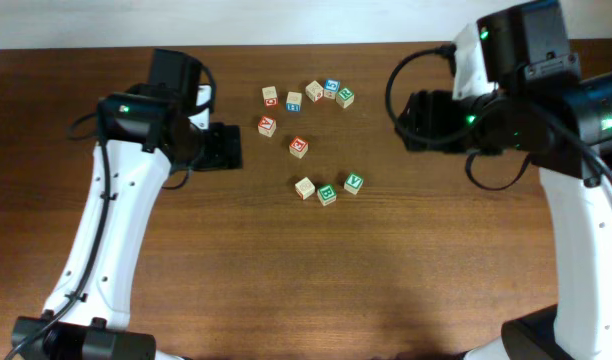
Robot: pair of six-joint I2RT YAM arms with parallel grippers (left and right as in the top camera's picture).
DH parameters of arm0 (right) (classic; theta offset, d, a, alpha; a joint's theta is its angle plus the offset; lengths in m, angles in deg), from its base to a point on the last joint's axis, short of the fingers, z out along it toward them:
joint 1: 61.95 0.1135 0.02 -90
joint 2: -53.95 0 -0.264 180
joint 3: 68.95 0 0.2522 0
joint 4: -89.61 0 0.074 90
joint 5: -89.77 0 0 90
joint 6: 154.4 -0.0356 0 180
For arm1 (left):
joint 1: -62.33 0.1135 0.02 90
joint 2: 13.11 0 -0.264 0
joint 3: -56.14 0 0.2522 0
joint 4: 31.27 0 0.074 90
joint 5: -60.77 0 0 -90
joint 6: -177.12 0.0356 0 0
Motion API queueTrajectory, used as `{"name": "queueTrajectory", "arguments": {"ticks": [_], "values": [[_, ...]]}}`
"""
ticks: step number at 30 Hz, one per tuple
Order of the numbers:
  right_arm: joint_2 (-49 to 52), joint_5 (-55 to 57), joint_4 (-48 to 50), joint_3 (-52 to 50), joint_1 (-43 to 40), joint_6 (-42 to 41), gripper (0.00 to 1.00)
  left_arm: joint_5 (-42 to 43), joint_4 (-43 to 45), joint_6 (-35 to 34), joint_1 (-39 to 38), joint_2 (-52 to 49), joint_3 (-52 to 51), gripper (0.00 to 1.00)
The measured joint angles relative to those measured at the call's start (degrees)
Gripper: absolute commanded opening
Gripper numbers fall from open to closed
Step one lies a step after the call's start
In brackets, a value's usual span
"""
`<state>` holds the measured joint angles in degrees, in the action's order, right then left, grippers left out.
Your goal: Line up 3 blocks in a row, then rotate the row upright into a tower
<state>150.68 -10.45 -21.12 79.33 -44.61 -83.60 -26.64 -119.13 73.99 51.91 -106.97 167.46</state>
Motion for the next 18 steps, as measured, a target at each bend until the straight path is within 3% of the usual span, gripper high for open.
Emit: {"name": "queueTrajectory", "arguments": {"ticks": [3,4,11,18], "values": [[0.2,0.04,2.64,-10.91,1.75,-0.52,0.66,0.02,-1.31,0.02,-1.99,0.0,0.0,0.84],[0.48,0.02,5.35,-15.15,1.88,-0.92,0.66,-0.02,-1.95,0.0,-2.21,-0.02,0.0,0.8],[3.15,-0.17,29.49,-43.95,1.95,-1.38,0.65,-3.54,-1.46,-0.26,-2.27,-1.77,0.07,0.79],[7.5,2.32,46.8,-53.83,1.92,5.09,0.66,-3.21,3.72,-3.67,-2.27,-10.86,0.07,0.82]]}}
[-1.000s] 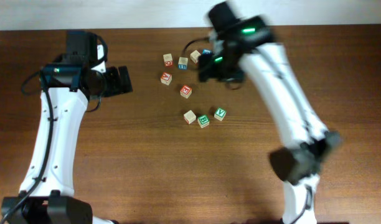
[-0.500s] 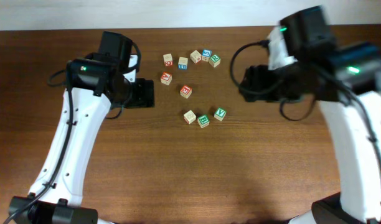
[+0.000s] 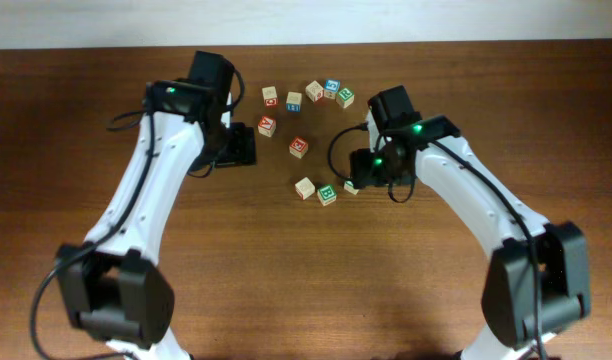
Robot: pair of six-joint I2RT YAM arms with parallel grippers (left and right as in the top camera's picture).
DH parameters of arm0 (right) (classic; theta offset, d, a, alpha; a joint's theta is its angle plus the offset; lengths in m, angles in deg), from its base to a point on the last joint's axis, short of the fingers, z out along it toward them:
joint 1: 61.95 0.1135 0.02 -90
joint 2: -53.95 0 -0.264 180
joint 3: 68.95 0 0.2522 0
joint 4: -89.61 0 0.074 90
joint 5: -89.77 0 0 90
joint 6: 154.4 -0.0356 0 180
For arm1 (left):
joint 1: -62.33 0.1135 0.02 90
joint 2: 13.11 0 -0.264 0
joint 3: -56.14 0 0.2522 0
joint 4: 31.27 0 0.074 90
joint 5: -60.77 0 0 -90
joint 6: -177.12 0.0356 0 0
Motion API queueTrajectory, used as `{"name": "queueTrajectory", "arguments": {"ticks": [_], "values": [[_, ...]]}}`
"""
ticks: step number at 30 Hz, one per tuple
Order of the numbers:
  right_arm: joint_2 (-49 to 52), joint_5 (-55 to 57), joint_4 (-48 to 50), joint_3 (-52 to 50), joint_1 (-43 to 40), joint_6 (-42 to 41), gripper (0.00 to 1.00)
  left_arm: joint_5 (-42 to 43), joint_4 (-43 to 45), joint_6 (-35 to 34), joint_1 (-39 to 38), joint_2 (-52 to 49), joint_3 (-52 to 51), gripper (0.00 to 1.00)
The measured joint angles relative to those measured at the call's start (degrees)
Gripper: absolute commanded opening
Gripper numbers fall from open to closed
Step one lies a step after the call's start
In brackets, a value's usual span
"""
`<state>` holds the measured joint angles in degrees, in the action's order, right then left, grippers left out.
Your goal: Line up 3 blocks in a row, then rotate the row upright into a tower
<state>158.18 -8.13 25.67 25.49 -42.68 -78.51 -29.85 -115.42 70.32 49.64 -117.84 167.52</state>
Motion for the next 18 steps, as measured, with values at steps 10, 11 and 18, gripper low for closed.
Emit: {"name": "queueTrajectory", "arguments": {"ticks": [10,11,18], "values": [[11.78,0.5,11.96,-0.24,0.0,19.8,0.52,1.25,7.45,-0.37,-0.02,-6.08,0.0,0.92],[11.78,0.5,11.96,-0.24,0.0,20.2,0.45,1.25,7.72,-0.35,0.0,-6.08,0.0,0.93],[11.65,0.48,10.05,-0.17,0.0,15.56,0.18,1.27,8.11,-0.37,-0.02,-6.1,0.0,0.92]]}}
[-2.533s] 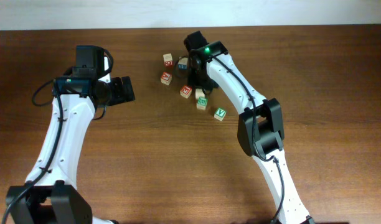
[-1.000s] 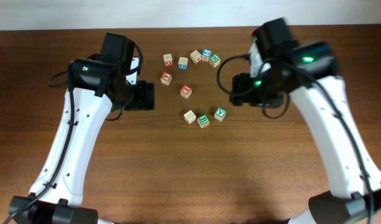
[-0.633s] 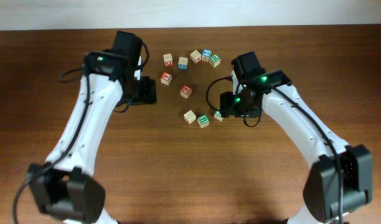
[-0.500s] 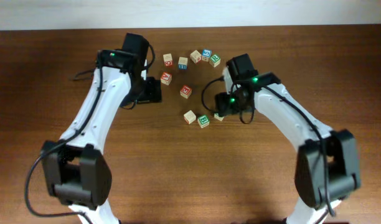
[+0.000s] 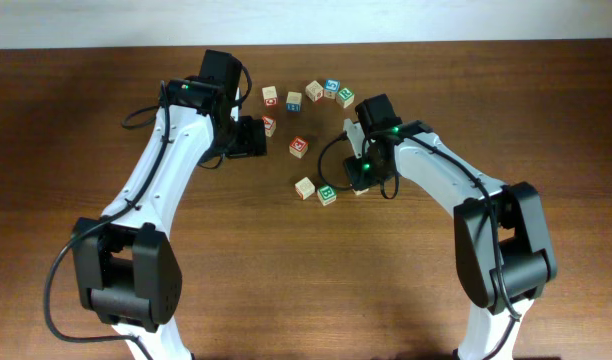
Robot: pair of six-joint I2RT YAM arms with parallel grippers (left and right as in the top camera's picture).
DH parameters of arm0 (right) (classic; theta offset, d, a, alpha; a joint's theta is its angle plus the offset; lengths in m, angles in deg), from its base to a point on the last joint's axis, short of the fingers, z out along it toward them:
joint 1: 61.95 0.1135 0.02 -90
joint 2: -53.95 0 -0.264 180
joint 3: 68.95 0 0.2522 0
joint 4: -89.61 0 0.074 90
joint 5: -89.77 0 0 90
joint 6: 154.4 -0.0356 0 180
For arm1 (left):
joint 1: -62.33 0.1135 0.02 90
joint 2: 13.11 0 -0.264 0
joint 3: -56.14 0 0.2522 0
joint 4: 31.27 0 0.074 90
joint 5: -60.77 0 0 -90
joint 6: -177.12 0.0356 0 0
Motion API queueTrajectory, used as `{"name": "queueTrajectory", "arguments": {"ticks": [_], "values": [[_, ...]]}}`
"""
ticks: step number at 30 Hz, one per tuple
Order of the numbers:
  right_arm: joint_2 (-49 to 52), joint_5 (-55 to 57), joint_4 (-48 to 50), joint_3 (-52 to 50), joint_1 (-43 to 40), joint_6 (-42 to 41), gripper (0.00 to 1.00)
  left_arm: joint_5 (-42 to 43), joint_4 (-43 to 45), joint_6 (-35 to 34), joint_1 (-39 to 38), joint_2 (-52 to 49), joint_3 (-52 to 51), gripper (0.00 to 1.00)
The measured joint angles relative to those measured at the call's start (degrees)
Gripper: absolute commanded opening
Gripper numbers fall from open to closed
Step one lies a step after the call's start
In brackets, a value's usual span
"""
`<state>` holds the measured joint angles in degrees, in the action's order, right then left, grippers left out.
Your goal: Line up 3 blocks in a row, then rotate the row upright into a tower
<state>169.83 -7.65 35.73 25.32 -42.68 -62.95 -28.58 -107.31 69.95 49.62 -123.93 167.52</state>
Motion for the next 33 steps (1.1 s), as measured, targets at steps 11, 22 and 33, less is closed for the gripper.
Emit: {"name": "queueTrajectory", "arguments": {"ticks": [11,22,33], "values": [[-0.22,0.02,-9.09,0.87,0.0,-18.99,0.6,0.0,-0.52,0.0,-0.37,-0.66,0.0,0.96],[0.52,1.84,-12.57,12.96,7.85,-16.44,0.61,-0.07,0.24,0.0,0.72,-1.25,0.0,0.99],[6.45,5.03,-11.72,12.9,10.82,-11.52,0.36,0.7,-0.24,-0.04,10.47,-1.27,0.0,0.99]]}}
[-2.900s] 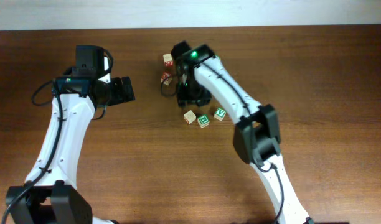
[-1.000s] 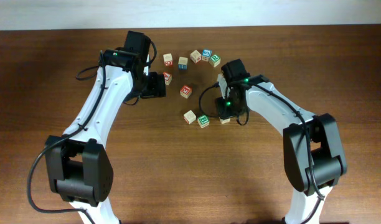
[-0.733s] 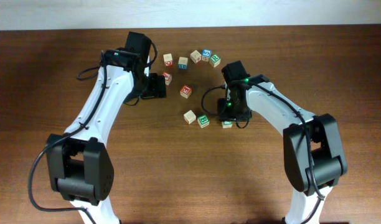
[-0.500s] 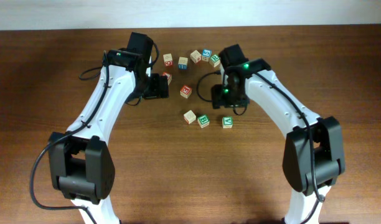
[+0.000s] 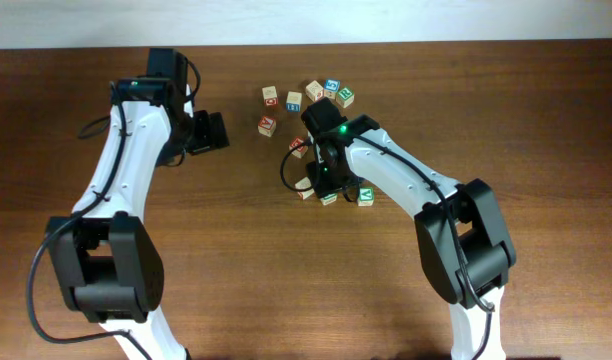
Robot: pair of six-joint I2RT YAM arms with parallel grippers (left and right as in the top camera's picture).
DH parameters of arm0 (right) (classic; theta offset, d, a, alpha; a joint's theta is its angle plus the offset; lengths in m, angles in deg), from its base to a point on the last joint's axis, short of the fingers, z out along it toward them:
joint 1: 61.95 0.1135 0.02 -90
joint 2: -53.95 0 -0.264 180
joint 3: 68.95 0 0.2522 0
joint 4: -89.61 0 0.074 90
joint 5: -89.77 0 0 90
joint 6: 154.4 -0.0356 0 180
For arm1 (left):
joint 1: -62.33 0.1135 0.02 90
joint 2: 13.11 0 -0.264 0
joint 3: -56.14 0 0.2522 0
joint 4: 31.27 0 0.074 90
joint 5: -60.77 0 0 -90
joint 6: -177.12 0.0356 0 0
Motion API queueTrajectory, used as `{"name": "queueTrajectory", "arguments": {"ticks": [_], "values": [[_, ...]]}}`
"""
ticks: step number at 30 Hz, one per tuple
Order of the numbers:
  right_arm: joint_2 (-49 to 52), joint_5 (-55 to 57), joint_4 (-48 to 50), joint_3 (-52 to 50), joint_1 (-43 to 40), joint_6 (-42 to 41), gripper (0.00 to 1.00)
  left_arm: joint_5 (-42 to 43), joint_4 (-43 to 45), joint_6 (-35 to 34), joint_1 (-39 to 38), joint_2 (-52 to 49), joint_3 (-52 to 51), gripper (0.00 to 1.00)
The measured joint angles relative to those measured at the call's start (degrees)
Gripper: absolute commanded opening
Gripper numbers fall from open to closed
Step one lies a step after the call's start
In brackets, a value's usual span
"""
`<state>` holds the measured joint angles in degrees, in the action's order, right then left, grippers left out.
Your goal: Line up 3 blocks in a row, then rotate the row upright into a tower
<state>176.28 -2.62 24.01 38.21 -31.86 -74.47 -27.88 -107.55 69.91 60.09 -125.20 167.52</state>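
Several lettered wooden blocks lie on the table. One row runs from the red-lettered block (image 5: pixel 271 96) to the green one (image 5: pixel 345 97). A red block (image 5: pixel 267 125) sits alone right of my left gripper (image 5: pixel 224 131), which looks open and holds nothing. My right gripper (image 5: pixel 319 184) points down over a cream block (image 5: pixel 305 190) and a green-lettered block (image 5: pixel 329 198); its fingers are hidden under the wrist. Another red block (image 5: pixel 297 146) peeks out beside the right arm. A green block (image 5: pixel 365 196) lies free to the right.
The brown table (image 5: pixel 286 280) ends at a white wall strip along the far side. The right arm's white links (image 5: pixel 406 175) cross the table from the lower right toward the middle blocks. The left arm (image 5: pixel 116 190) runs down the left side.
My left gripper has drawn back to the left, away from the lone red block. My right gripper has moved left off the green block, which now lies free, and stands over the cream block.
Both grippers started clear of the blocks, far left and far right. Then the right gripper was at the green block and the left one was near the lone red block. The green block now lies slightly lower and to the right, and the left gripper has withdrawn.
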Motion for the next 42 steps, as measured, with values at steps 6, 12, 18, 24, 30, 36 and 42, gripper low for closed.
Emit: {"name": "queueTrajectory", "arguments": {"ticks": [6,12,18,24,30,36,42], "values": [[0.0,-0.04,-2.69,0.0,0.0,-1.01,0.26,0.35,0.0,0.0,-0.31,0.0,0.0,0.99],[0.0,0.22,-5.4,0.04,0.0,-9.11,0.22,0.37,0.0,0.0,-0.31,0.0,0.0,0.99],[-0.07,2.32,-8.57,0.22,-0.9,-16.68,0.23,0.37,0.0,0.0,-0.31,0.0,0.0,0.99],[-0.11,3.26,-9.27,0.22,-2.71,-18.73,0.3,0.37,0.0,0.0,-0.31,0.0,0.0,0.99],[-0.11,4.68,-8.59,2.1,-3.17,-17.86,0.52,0.37,0.0,0.0,-0.31,0.0,0.0,0.99],[-0.11,4.83,-8.83,4.28,-3.17,-16.92,0.57,0.37,0.0,0.0,-0.31,0.0,0.0,0.99],[-0.11,-1.14,-0.59,6.69,-1.66,-9.57,0.68,0.37,0.02,0.0,-0.31,0.0,0.0,0.99]]}}
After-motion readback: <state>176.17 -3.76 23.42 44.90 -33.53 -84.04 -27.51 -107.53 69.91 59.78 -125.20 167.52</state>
